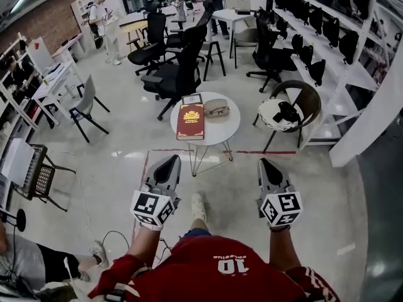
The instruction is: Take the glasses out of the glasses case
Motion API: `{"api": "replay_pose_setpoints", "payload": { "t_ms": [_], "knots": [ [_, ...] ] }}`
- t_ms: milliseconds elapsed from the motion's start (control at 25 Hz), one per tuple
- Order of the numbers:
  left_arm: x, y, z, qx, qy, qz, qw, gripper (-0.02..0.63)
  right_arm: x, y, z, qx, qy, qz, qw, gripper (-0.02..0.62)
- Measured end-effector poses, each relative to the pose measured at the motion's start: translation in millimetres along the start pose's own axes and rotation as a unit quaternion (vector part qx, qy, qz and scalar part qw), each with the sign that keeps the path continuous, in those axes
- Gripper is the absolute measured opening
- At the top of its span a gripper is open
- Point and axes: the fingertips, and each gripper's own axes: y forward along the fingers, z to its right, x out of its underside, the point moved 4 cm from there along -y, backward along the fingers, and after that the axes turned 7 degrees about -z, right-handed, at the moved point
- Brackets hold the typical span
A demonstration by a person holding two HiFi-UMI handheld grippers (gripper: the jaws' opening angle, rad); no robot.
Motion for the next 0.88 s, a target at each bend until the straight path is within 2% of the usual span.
{"api": "replay_pose_setpoints", "payload": {
  "t_ms": [520, 880],
  "knots": [
    [9.6, 5.6, -16.9, -0.002, -0.002, -0.008, 1.0000, 0.009, 4.1, 12.1, -7.8, -0.028, -0.007, 0.008, 1.000, 0.021],
    [12.5, 36.8, -38.2, 0.008, -0.010, -0.017, 0.9998, 0.008, -3.5, 42.4, -1.5, -0.062, 0.009, 0.014, 0.998, 0.015]
  ]
}}
